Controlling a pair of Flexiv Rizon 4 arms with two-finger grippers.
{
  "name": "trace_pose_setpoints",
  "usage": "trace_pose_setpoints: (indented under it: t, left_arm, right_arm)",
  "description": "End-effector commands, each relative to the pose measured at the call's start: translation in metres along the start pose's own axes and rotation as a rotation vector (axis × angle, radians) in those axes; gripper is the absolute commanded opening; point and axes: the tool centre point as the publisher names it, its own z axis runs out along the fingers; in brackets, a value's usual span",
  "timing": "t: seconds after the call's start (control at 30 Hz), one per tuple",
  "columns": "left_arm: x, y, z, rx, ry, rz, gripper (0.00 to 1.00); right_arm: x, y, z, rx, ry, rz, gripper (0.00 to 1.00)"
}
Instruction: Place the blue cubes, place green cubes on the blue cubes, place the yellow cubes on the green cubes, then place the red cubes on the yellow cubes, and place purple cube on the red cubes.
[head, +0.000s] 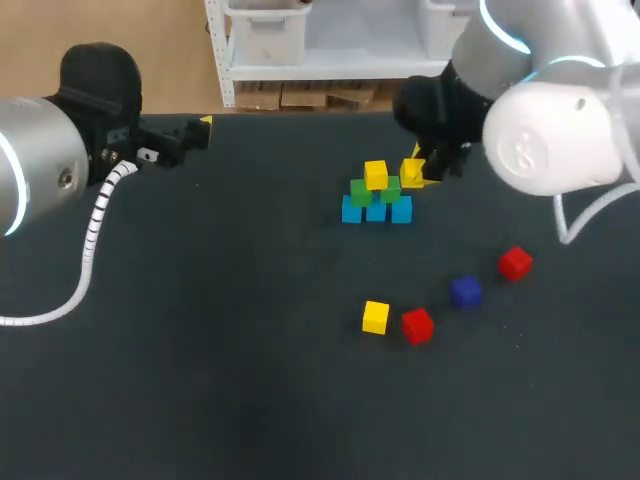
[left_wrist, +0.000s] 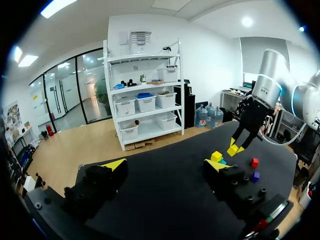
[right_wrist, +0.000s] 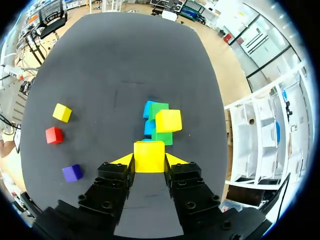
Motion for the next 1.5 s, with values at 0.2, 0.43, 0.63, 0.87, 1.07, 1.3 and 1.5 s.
trace_pose_setpoints:
  t: [0.2,0.43,0.63,0.87,1.07,1.3,1.5]
  left_arm:
    - [0.002,-0.001,0.001,-0.006,-0.008,-0.002,1.0]
    - [0.002,-0.001,0.001,-0.006,-0.008,-0.002,1.0]
    - [0.002,-0.001,0.001,-0.006,-0.008,-0.002,1.0]
    - [0.002,-0.001,0.001,-0.006,-0.008,-0.002,1.0]
    - [0.002,-0.001,0.001,-0.006,-0.008,-0.002,1.0]
    - [0.002,-0.001,0.001,-0.006,-0.008,-0.002,1.0]
    - [0.002,-0.001,0.001,-0.006,-0.008,-0.002,1.0]
  right_arm:
    - [-0.007,-0.023,0.017,-0.034,0.023,0.005,0.0]
    - [-0.002,-0.032,0.024,-0.034,0.043,-0.018,0.0]
    - [0.001,-0.036,0.026,-0.032,0.061,-0.037,0.0]
    - [0.003,-0.036,0.028,-0.049,0.066,-0.042,0.0]
    - [0.004,-0.033,0.031,-0.057,0.066,-0.039,0.0]
    - [0.003,-0.029,0.034,-0.069,0.069,-0.044,0.0]
    - [0.002,-0.031,0.035,-0.065,0.067,-0.043,0.0]
